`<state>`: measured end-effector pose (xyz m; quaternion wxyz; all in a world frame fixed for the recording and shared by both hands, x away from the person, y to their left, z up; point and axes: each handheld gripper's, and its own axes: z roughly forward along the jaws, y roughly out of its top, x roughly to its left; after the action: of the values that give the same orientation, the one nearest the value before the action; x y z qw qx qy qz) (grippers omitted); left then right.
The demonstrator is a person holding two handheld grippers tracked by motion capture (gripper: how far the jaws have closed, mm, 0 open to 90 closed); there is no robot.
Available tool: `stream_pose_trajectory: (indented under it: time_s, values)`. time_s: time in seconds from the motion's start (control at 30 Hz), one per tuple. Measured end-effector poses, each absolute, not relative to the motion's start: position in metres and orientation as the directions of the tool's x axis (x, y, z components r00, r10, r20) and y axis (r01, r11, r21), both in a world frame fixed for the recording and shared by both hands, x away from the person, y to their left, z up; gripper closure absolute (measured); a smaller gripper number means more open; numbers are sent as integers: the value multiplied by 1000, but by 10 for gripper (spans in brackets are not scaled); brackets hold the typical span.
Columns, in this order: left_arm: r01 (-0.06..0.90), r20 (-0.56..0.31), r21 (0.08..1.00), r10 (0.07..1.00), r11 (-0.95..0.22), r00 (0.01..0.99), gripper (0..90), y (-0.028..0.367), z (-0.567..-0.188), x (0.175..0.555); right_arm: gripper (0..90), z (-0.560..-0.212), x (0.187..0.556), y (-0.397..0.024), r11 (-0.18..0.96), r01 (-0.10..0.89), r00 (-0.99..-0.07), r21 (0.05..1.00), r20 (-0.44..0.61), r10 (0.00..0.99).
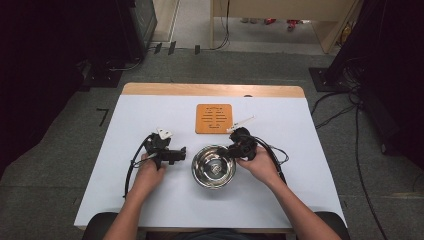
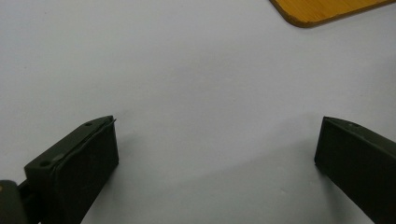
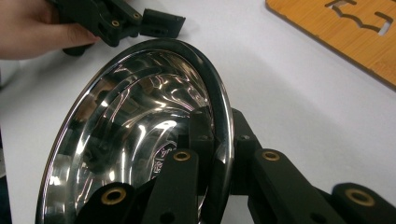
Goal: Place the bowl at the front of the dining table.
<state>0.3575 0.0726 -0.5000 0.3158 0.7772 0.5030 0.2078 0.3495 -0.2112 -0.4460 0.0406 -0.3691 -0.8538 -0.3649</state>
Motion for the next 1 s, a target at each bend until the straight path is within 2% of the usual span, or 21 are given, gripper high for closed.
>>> stream_pose_trajectory:
  time_s: [0.6, 0.73, 1.0]
  values:
    - [650, 5, 701, 913, -294, 407, 0, 73, -500, 358, 844, -443, 365, -217, 423, 685, -696, 594, 361, 620]
    - [651, 4, 701, 913, -293, 407, 0, 72, -500, 358, 844, -444, 369, -219, 405, 698, -688, 590, 396, 608]
    - [651, 7, 699, 913, -297, 409, 0, 73, -500, 358, 844, -437, 379, -222, 392, 693, -685, 605, 382, 620]
